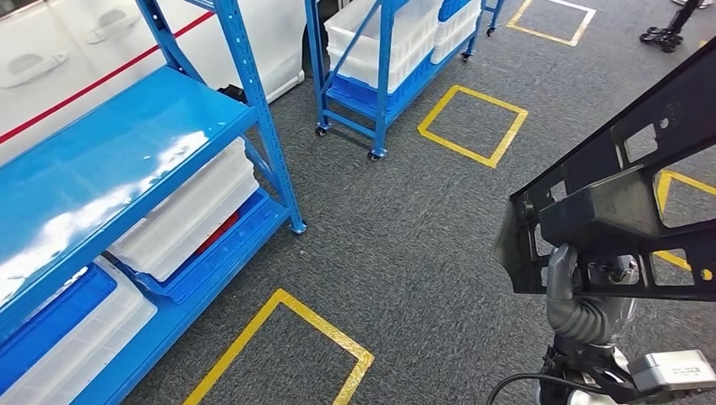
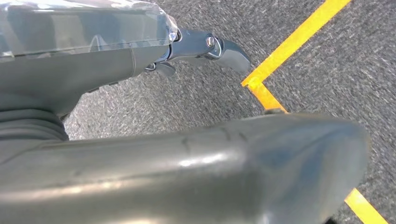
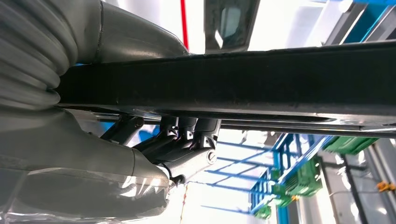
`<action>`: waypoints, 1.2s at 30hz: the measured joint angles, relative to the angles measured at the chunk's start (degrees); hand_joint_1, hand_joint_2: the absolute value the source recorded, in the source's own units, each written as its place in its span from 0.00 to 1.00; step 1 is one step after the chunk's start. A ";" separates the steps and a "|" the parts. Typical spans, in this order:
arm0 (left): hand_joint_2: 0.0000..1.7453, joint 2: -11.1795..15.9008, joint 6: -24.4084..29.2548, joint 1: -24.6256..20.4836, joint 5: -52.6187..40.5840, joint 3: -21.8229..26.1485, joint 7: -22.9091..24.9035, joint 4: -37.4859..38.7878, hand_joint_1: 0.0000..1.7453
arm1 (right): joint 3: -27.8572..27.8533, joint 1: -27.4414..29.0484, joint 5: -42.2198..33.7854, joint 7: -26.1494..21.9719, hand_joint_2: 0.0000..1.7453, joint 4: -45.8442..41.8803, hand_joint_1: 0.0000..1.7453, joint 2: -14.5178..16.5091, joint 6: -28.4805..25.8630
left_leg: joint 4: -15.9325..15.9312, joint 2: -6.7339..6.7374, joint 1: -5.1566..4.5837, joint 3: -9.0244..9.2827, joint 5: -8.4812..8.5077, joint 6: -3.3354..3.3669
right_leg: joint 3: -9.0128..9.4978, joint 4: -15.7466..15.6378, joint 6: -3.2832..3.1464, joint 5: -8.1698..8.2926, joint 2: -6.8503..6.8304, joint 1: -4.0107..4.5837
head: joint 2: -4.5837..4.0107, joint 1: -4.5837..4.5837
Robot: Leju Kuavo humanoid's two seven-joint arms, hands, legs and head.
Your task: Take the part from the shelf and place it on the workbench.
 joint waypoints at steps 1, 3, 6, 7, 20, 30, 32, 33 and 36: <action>0.00 -0.08 0.25 -0.02 0.17 0.16 0.13 0.00 0.00 | 0.00 -0.08 0.02 0.04 1.00 0.26 1.00 0.02 0.01 | -2.54 -0.31 -0.07 1.69 1.61 0.40 | -0.22 0.05 0.03 0.22 0.81 0.13 | 0.00 0.00; 0.00 -0.24 0.77 -0.05 0.41 0.45 0.35 -0.03 0.00 | 0.00 -0.47 0.06 0.15 1.00 0.75 1.00 0.09 0.02 | -10.69 -2.54 -0.31 6.48 4.80 1.40 | -0.52 0.08 0.25 0.60 2.29 0.21 | 0.00 0.01; 0.00 -0.48 1.32 -0.08 0.69 0.78 0.52 -0.12 0.00 | 0.00 -1.24 0.11 0.39 1.00 1.33 1.00 0.21 0.05 | -16.53 -4.60 -0.54 9.48 5.85 1.82 | -1.14 0.00 1.27 1.46 4.09 -0.09 | 0.00 0.01; 0.00 -0.57 1.49 -0.09 0.75 0.85 0.54 -0.13 0.00 | -0.01 -1.36 0.12 0.45 1.00 1.51 1.00 0.22 0.05 | -16.92 -4.08 -0.56 9.44 6.09 1.83 | -1.32 -0.13 1.71 1.79 4.69 -0.21 | 0.00 0.01; 0.00 -1.81 3.96 -0.12 1.49 1.87 2.18 -0.15 0.00 | 0.19 -4.34 0.29 1.10 1.00 4.86 1.00 0.19 0.08 | -17.00 5.03 -0.88 7.81 7.13 1.88 | 0.23 0.48 2.70 -0.13 -5.18 -0.13 | 0.00 0.05; 0.00 -2.35 7.07 -0.24 1.33 1.99 3.71 -0.17 0.00 | 2.40 -7.49 0.18 1.96 1.00 7.87 1.00 0.04 -0.38 | 0.27 0.05 -0.39 0.44 -1.32 -0.01 | -1.40 -0.24 -0.18 1.50 0.56 0.11 | 0.00 0.04; 0.00 -2.37 7.45 -0.26 1.32 1.99 3.96 -0.17 0.00 | 3.02 -7.94 0.52 2.32 1.00 8.34 1.00 0.15 -0.65 | -4.67 -0.62 -0.33 2.84 2.20 0.27 | -1.49 -0.03 -0.04 1.60 2.11 0.10 | 0.00 0.04; 0.00 -2.37 7.68 -0.27 1.28 1.99 4.13 -0.18 0.00 | 3.34 -8.24 0.75 2.44 1.00 8.50 1.00 0.25 -0.81 | -8.82 -2.00 -0.24 4.78 4.13 0.48 | -1.55 0.07 0.10 1.66 2.87 0.08 | 0.00 0.04; 0.00 -2.47 8.45 -0.27 0.98 1.99 4.66 -0.20 0.00 | 4.22 -9.21 1.27 2.57 1.00 8.83 1.00 0.48 -1.21 | -15.96 -5.06 -0.03 7.80 6.27 0.86 | -2.19 0.29 1.05 2.12 4.98 -0.02 | 0.00 0.04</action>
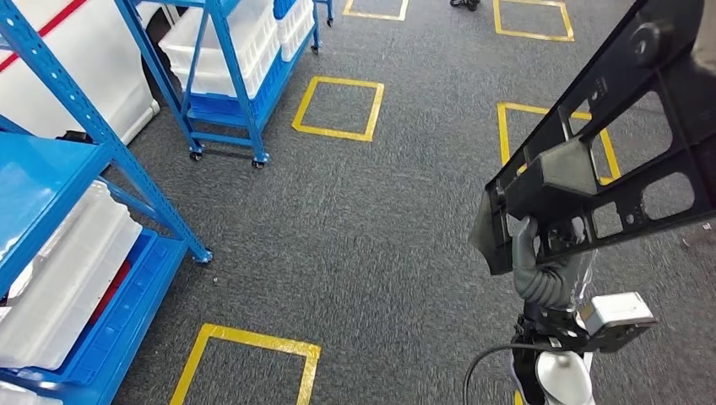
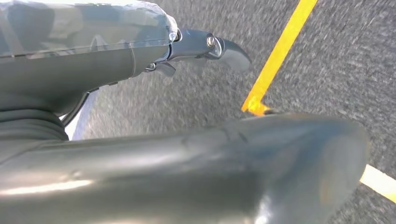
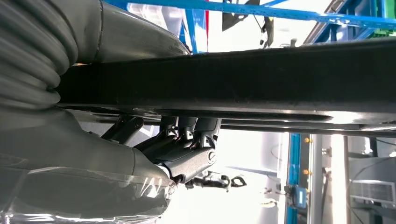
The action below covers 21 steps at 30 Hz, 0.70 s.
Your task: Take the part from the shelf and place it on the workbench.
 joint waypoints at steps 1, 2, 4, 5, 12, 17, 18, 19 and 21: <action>0.00 -0.05 0.31 -0.03 -0.10 0.00 0.20 0.00 0.00 | 0.28 -0.21 0.10 0.02 1.00 0.12 1.00 0.02 -0.08 | -0.29 0.46 -0.07 0.07 0.08 0.16 | -0.25 -0.09 0.46 0.27 0.70 -0.12 | 0.00 0.00; 0.00 -0.13 0.67 -0.08 -0.20 0.00 0.45 0.00 0.00 | 0.56 -0.36 0.17 0.03 1.00 0.26 1.00 0.02 -0.13 | -0.45 1.08 -0.08 0.10 0.32 0.48 | -0.45 -0.25 0.89 0.52 1.19 -0.22 | 0.00 0.00; 0.00 -0.33 1.51 -0.26 -0.36 0.00 0.98 -0.01 0.00 | 1.06 -0.97 0.22 0.06 1.00 0.62 1.00 0.03 -0.26 | -1.23 2.58 -0.07 0.25 0.99 1.34 | -1.11 0.61 1.35 -0.16 -0.73 -0.07 | 0.00 0.02; 0.00 -0.44 1.90 -0.30 -0.43 0.00 1.22 -0.02 0.00 | 1.38 -1.52 0.22 0.10 1.00 0.87 1.00 0.02 -0.35 | -1.57 3.41 -0.05 0.21 1.29 1.70 | -2.08 2.62 1.48 -1.53 -2.59 0.06 | 0.00 0.03; 0.00 -0.65 2.77 -0.29 -0.62 0.00 1.70 -0.04 0.00 | 3.12 -3.27 -0.06 0.38 1.00 2.86 1.00 0.02 -0.75 | -1.58 8.87 -0.46 -0.33 1.47 1.93 | -3.13 8.79 2.09 -3.62 -7.71 -0.12 | 0.00 0.04; 0.00 -0.80 3.85 -0.27 -0.79 0.00 1.73 -0.04 0.00 | 4.88 -5.44 -0.81 1.04 1.00 3.89 1.00 0.03 -0.99 | -1.27 11.85 -0.96 -0.18 1.10 0.72 | 1.61 -1.05 0.37 -1.08 -9.75 0.96 | 0.00 0.04; 0.00 -0.81 4.03 -0.30 -0.76 0.00 1.64 -0.04 0.00 | 5.06 -5.66 -1.09 1.16 1.00 4.10 1.00 0.03 -1.04 | -1.05 11.69 -0.89 -0.21 0.87 0.40 | 1.53 -1.20 0.08 -0.90 -9.14 0.81 | 0.00 0.04; 0.00 -0.81 4.20 -0.31 -0.59 0.00 1.44 -0.04 0.00 | 5.24 -5.92 -1.41 1.28 1.00 4.31 1.00 0.02 -0.97 | -0.31 10.59 -0.77 -0.50 0.25 0.10 | 1.48 -1.36 -0.25 -0.70 -8.51 0.64 | 0.00 0.04; 0.00 -0.81 4.40 -0.23 0.62 0.14 0.51 -0.05 0.00 | 5.73 -6.71 -2.32 1.59 1.00 4.76 1.00 0.02 -0.46 | 4.55 7.12 -0.50 -2.69 -2.80 -0.40 | 1.35 -1.63 -0.87 -0.32 -7.24 0.32 | 0.00 0.03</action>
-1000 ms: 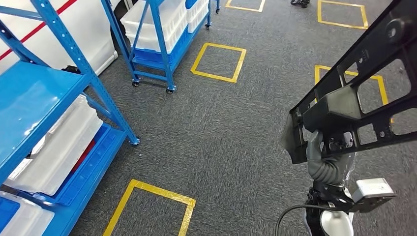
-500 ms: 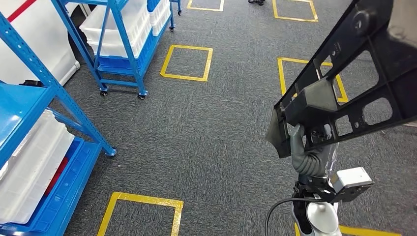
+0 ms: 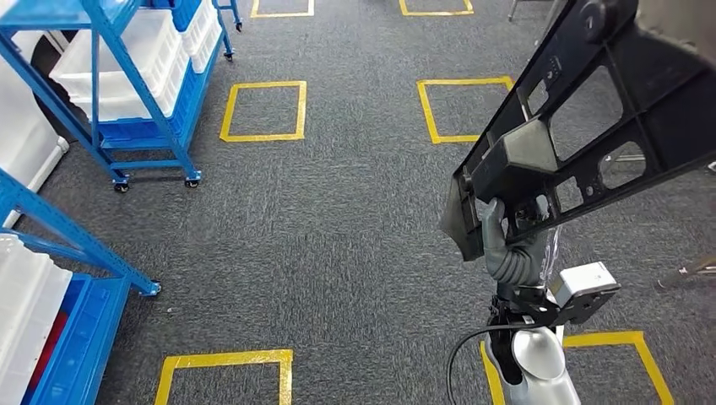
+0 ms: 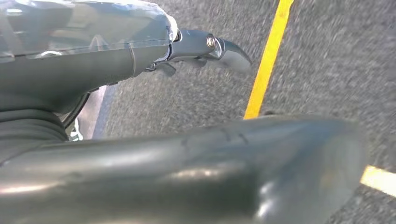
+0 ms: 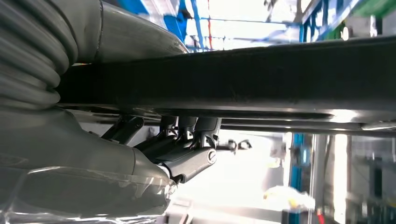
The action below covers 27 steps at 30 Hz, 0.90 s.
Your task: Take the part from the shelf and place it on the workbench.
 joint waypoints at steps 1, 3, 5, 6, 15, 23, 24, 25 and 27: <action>0.00 0.03 -0.23 0.06 0.95 0.19 -0.72 -0.01 0.00 | 0.27 -0.50 -0.45 0.16 1.00 0.29 1.00 0.00 0.40 | 4.02 -1.30 0.07 -1.86 -2.05 -0.08 | -0.15 0.00 -0.18 0.10 0.69 0.01 | 0.00 -0.01; 0.00 0.24 -1.55 0.14 2.46 0.71 -2.00 -0.01 0.00 | 0.62 -1.22 -1.02 0.45 1.00 0.92 1.00 0.00 0.79 | 11.01 -1.95 0.12 -5.14 -4.58 -0.21 | -0.36 0.06 -0.28 0.25 2.22 0.05 | 0.00 -0.01; 0.00 0.53 -3.48 0.13 2.93 1.04 -2.67 -0.01 0.00 | 0.68 -1.46 -1.06 0.55 1.00 1.39 1.00 -0.02 0.44 | 10.21 -2.17 0.28 -4.79 -2.73 -0.21 | -0.38 0.20 -0.16 0.34 3.87 0.03 | 0.00 -0.01; 0.00 0.62 -4.34 0.12 2.96 1.13 -2.88 -0.01 0.00 | 0.63 -1.47 -1.04 0.56 1.00 1.50 1.00 -0.05 0.14 | 6.61 -2.75 0.46 -3.07 -0.55 -0.19 | -0.36 0.33 -0.05 0.34 4.69 -0.02 | 0.00 -0.01; 0.00 0.66 -6.40 0.08 3.18 1.47 -3.83 -0.03 0.00 | -0.54 -0.65 -1.06 0.56 1.00 1.52 1.00 -0.85 -0.31 | -5.63 -3.98 0.98 1.97 4.23 1.73 | -4.08 5.18 2.82 -1.81 4.92 -0.35 | 0.00 0.02; 0.00 0.78 -11.00 0.43 1.94 1.46 -6.06 -0.10 0.00 | -3.10 2.16 0.08 0.46 1.00 -0.20 1.00 -0.95 -0.41 | -5.60 2.05 0.01 2.20 3.70 1.93 | -2.04 4.64 2.48 -1.25 -2.26 0.21 | 0.00 0.02; 0.00 0.88 -11.88 0.49 1.56 1.43 -6.27 -0.15 0.00 | -3.92 2.97 0.33 0.34 1.00 -1.01 1.00 -0.95 -0.44 | -5.55 2.54 -0.15 2.29 3.55 1.74 | -0.68 2.08 2.08 -0.67 -3.26 0.53 | 0.00 0.01; 0.00 1.01 -12.70 0.56 1.20 1.37 -6.44 -0.22 0.00 | -4.82 3.95 0.55 0.17 1.00 -1.84 1.00 -0.94 -0.48 | -5.49 3.02 -0.29 2.39 3.40 1.52 | -0.13 0.86 1.75 -0.62 -3.77 0.83 | 0.00 0.01; 0.00 1.41 -14.21 0.68 0.51 1.14 -6.75 -0.36 0.00 | -6.99 6.54 0.93 -0.27 1.00 -3.66 1.00 -0.93 -0.54 | -5.54 4.00 -0.38 2.63 3.09 0.98 | -0.14 0.51 1.14 -0.60 -2.69 0.87 | 0.00 0.00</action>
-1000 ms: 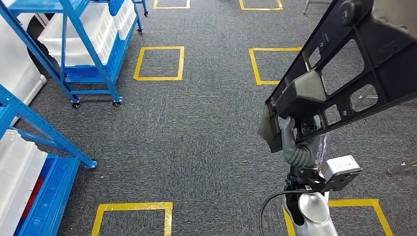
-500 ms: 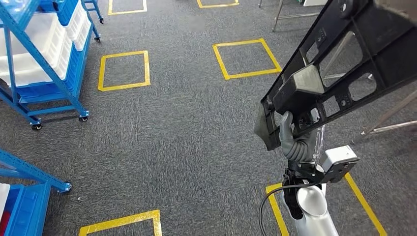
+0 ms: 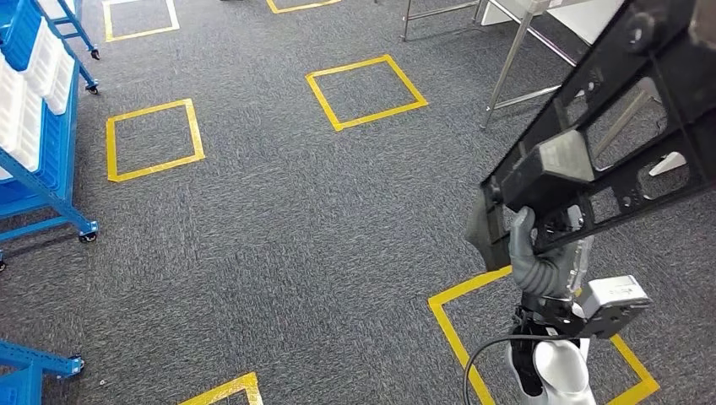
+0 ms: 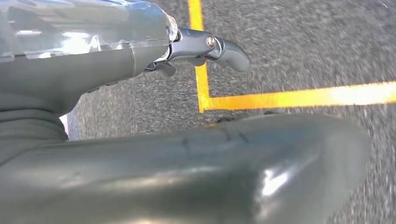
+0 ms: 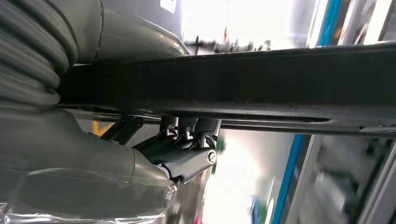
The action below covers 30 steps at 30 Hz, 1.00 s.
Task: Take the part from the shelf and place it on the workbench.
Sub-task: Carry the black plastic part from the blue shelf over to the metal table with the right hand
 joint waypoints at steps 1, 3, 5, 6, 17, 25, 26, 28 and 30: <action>0.00 0.28 -0.61 0.05 -0.26 -0.16 -0.14 -0.07 0.00 | -1.07 1.42 0.16 -0.24 1.00 -0.91 1.00 0.08 0.02 | 0.29 -0.43 0.06 0.08 -0.38 -0.35 | 0.15 -0.26 -0.25 0.11 0.65 -0.18 | 0.00 0.00; 0.00 1.05 -1.73 0.21 -0.69 -0.46 -0.29 -0.23 0.00 | -3.13 3.99 0.56 -0.65 1.00 -2.86 1.00 0.47 0.23 | 3.43 -3.02 0.32 -0.97 -2.61 -1.00 | 0.50 -0.76 -0.88 0.39 1.96 -0.70 | 0.00 -0.02; 0.00 1.91 -2.72 0.55 -1.13 -0.76 -0.34 -0.42 0.00 | -4.78 6.52 1.10 -0.95 1.00 -4.52 1.00 1.11 0.63 | 10.85 -5.46 0.71 -4.22 -6.42 -1.36 | 0.55 -0.79 -1.19 0.41 3.34 -0.79 | 0.00 -0.04; 0.00 2.28 -3.09 0.74 -1.30 -0.94 -0.34 -0.49 0.00 | -5.48 7.74 1.28 -1.04 1.00 -5.13 1.00 1.36 0.86 | 14.60 -5.78 0.83 -6.00 -7.84 -1.48 | 0.56 -0.75 -1.24 0.40 4.15 -0.79 | 0.00 -0.03; 0.00 6.83 -6.64 1.26 -3.89 -2.96 -1.53 -1.09 0.00 | -12.99 18.02 3.86 -3.79 1.00 -9.98 1.00 2.26 3.50 | 0.30 -9.58 1.56 -0.22 0.39 -0.11 | -0.53 0.66 1.27 0.06 11.30 -1.24 | 0.00 0.00; 0.00 8.53 -7.35 1.44 -4.78 -4.07 -1.30 -1.26 0.00 | -14.80 22.14 8.34 -4.87 1.00 -10.09 1.00 2.01 2.68 | -0.18 -2.81 1.22 -0.30 0.41 0.72 | -5.56 12.51 2.15 -5.14 3.23 -1.32 | 0.00 0.02; 0.00 8.61 -7.42 1.37 -4.85 -4.16 -1.35 -1.26 0.00 | -14.80 22.39 8.69 -4.93 1.00 -10.01 1.00 1.90 2.48 | -0.18 -2.15 1.19 -0.13 0.30 0.57 | -2.98 8.15 1.99 -3.33 2.10 -1.24 | 0.00 0.02; 0.00 8.79 -7.64 1.29 -4.92 -4.33 -1.55 -1.26 0.00 | -14.78 22.68 9.10 -5.17 1.00 -9.91 1.00 1.58 1.85 | -0.16 -1.03 0.97 0.31 -0.01 0.07 | 0.91 1.38 1.43 -1.25 -0.21 -0.85 | 0.00 0.02; 0.00 9.10 -7.89 1.20 -4.98 -4.47 -2.02 -1.27 0.00 | -14.64 22.82 9.24 -5.55 1.00 -9.68 1.00 1.21 1.00 | -0.21 0.03 0.84 0.73 -0.23 -0.54 | 1.49 -0.06 0.80 -1.12 -0.41 -0.45 | 0.00 0.02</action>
